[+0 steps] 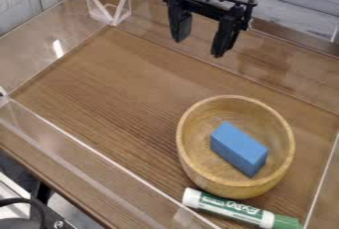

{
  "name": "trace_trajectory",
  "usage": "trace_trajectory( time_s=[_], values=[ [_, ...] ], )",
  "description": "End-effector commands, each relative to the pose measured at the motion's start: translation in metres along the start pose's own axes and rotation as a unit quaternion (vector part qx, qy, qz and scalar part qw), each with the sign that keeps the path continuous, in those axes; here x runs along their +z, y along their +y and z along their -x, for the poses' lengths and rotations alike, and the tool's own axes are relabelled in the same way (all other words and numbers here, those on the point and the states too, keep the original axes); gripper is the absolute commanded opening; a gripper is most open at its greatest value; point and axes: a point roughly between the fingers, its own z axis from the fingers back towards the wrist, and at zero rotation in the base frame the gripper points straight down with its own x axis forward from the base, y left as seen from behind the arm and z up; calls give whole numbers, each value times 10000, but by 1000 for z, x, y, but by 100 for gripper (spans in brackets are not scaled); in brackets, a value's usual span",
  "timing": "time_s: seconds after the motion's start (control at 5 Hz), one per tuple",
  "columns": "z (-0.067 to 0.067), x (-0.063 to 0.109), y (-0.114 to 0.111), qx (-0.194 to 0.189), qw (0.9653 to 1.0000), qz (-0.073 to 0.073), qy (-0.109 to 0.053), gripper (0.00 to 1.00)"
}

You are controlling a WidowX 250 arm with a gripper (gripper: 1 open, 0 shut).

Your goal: Remove the blue block from inside the brown bowl and put it on the table

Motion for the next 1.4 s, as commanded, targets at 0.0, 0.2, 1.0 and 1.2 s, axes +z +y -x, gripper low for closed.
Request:
trace_trajectory(
  time_s=[0.0, 0.2, 1.0, 1.2],
  values=[
    [6, -6, -7, 342, 9994, 39, 54, 100],
    [19, -8, -24, 995, 9950, 113, -18, 100],
    [41, -22, -80, 3805, 9222, 583, -378, 100],
    [43, -31, -84, 3977, 9146, 608, -398, 100]
  ],
)
